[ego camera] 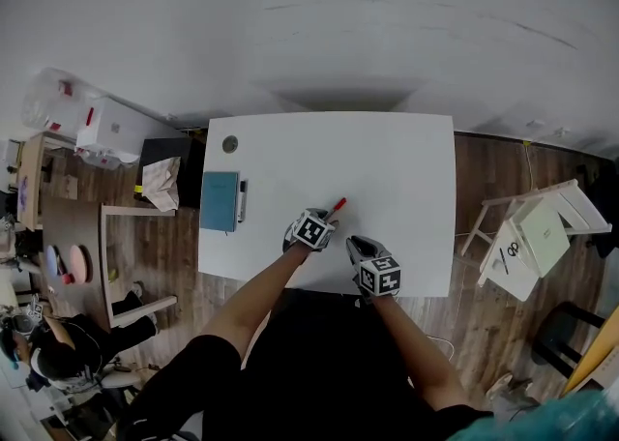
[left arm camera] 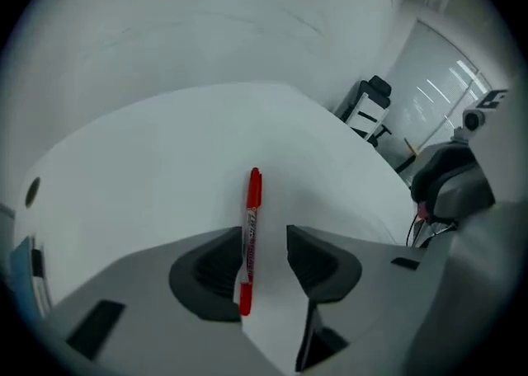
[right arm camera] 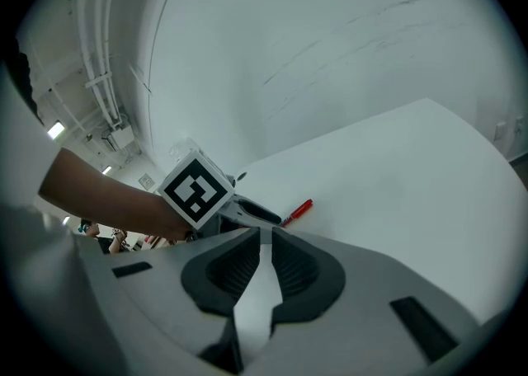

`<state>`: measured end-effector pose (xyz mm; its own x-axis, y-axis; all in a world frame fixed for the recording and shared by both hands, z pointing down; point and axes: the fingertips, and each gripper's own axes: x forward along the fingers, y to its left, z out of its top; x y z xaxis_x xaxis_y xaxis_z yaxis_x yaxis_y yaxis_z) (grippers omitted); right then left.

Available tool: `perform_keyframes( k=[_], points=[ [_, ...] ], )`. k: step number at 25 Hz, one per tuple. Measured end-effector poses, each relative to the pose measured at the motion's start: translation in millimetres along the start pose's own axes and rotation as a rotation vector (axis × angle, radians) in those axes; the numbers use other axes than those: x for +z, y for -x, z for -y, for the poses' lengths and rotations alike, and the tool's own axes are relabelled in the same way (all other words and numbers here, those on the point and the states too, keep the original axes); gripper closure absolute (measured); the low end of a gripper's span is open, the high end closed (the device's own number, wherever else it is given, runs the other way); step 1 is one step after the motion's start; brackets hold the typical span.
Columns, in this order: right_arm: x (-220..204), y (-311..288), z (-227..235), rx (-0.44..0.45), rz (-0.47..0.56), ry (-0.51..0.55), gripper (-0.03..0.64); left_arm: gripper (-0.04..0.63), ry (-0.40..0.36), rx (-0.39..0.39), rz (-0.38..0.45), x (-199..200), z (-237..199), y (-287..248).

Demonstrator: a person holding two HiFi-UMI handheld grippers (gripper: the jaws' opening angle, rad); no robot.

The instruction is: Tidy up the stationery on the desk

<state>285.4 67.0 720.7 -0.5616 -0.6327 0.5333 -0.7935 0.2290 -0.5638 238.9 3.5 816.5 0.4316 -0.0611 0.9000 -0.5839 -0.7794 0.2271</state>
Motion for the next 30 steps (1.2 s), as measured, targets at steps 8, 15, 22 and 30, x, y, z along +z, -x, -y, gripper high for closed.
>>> perform_keyframes(
  k=[8,15,22,30],
  points=[
    [-1.5,5.2,11.5,-0.023,0.007,-0.022,0.554,0.541,-0.033,0.101,-0.02,0.2,-18.4,0.8],
    [-6.4,-0.8,12.1,-0.035,-0.002,-0.06,0.554,0.545,0.002,0.146,-0.005,-1.4,-33.1,13.6],
    [0.8,-19.5,13.3,-0.093,0.01,-0.062,0.561,0.545,0.331,0.226,0.061,-42.5,-100.0,60.3],
    [1.3,-57.0,-25.9,-0.082,-0.035,0.029,0.561,0.545,0.485,0.281,0.089,-97.1,-172.6,108.8]
  ],
)
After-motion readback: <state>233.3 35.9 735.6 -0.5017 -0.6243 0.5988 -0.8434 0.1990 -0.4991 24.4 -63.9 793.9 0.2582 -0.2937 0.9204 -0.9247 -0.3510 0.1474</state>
